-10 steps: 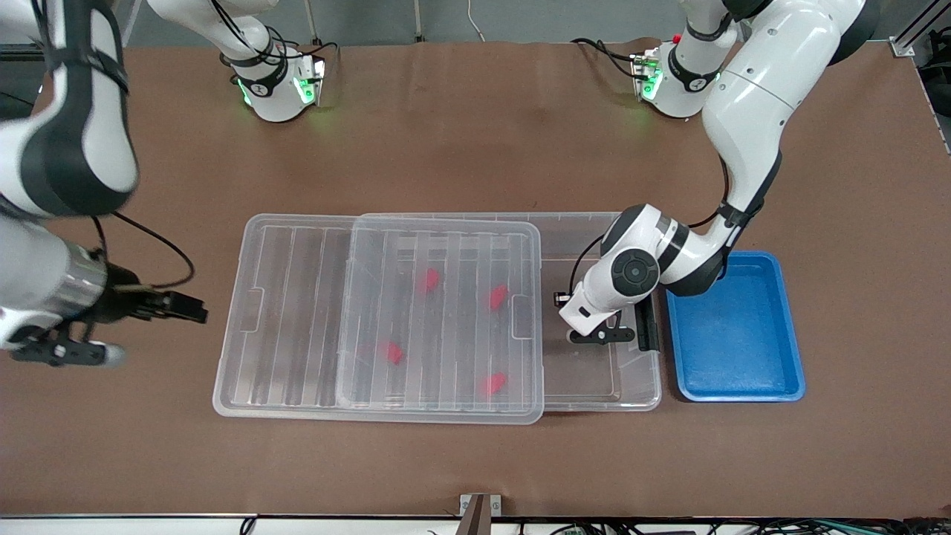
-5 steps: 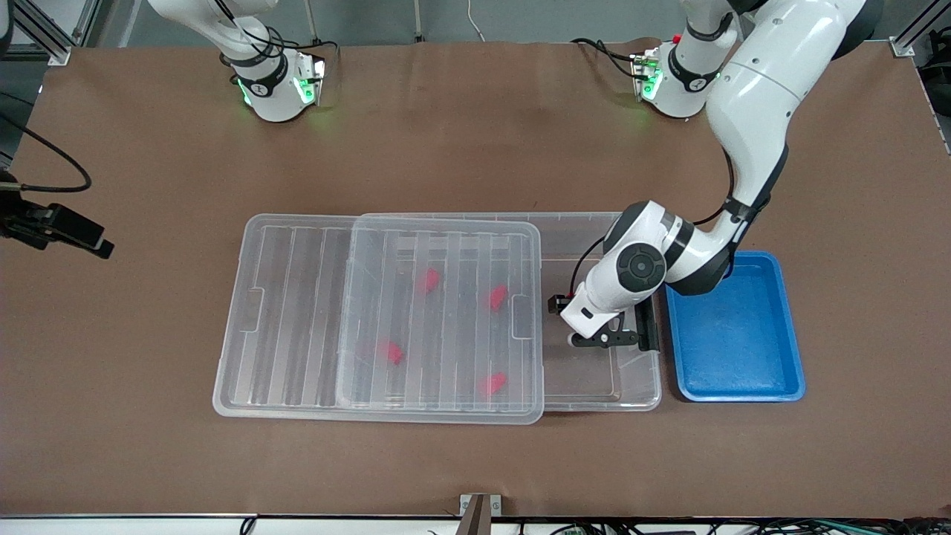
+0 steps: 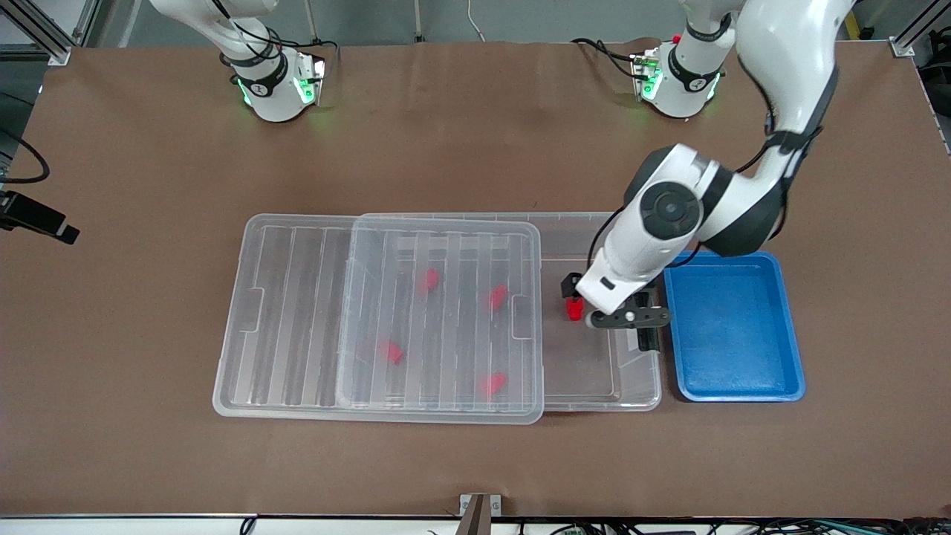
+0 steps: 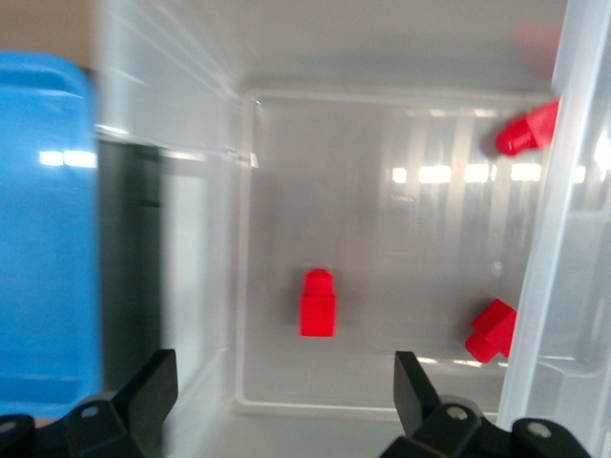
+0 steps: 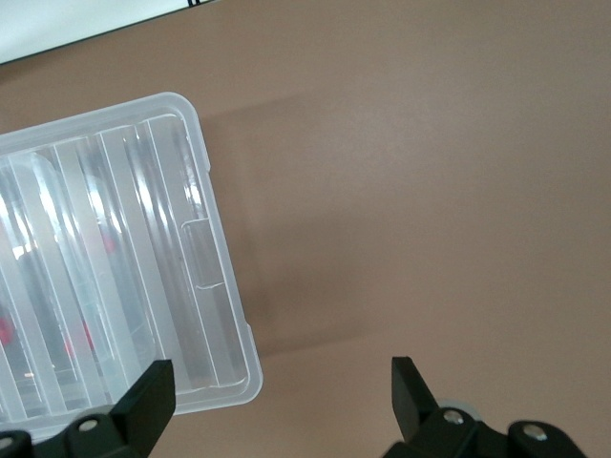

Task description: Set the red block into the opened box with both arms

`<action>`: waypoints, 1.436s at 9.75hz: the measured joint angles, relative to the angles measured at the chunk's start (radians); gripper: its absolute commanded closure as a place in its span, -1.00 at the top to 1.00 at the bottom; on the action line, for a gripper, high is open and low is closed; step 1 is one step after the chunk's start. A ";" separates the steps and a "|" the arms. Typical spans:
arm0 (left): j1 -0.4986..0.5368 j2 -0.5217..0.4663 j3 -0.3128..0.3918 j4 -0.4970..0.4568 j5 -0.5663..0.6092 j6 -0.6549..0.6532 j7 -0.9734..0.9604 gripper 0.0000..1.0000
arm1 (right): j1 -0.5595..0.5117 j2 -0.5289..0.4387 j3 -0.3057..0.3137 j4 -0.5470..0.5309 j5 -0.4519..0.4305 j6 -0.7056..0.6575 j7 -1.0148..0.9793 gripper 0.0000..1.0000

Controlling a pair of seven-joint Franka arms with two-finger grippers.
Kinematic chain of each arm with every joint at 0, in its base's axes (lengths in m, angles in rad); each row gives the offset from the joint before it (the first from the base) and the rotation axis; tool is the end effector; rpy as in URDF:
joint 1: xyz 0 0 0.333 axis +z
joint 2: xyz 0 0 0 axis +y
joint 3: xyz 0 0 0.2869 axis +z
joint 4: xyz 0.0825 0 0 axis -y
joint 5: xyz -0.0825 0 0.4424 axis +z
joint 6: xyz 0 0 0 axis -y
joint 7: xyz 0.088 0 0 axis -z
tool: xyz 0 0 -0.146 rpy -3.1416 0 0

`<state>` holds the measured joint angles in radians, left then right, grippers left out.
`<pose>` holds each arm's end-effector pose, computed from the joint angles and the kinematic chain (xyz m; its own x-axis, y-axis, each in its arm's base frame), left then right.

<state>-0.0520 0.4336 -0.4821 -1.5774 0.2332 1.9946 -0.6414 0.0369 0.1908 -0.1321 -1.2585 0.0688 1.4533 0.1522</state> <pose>0.6422 -0.3223 0.3272 0.9976 0.0565 0.0404 0.0563 -0.9984 0.0057 0.6514 -0.0435 0.5900 0.9721 -0.2345 -0.0009 -0.2343 -0.9712 -0.0436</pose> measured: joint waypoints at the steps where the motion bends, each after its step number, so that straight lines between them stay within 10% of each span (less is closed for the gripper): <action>1: 0.019 -0.045 0.001 0.037 0.001 -0.070 0.006 1.00 | -0.001 0.000 0.000 -0.003 -0.021 0.000 -0.032 1.00; 5: 0.089 -0.189 0.002 0.178 0.005 -0.284 0.082 1.00 | -0.028 0.003 0.001 -0.066 -0.037 0.033 -0.130 0.92; 9: 0.178 -0.314 0.022 0.196 -0.054 -0.363 0.293 1.00 | -0.007 0.131 0.078 -0.321 -0.035 0.483 -0.236 -0.99; 14: 0.075 -0.487 0.350 0.090 -0.212 -0.518 0.573 1.00 | 0.001 0.283 0.115 -0.324 0.065 0.601 -0.312 -1.00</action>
<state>0.0233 -0.0530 -0.1317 -1.4872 0.0216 1.4761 -0.0688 0.0374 0.4740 -0.0171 -1.5822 0.1336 2.0541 -0.1595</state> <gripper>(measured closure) 0.000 0.987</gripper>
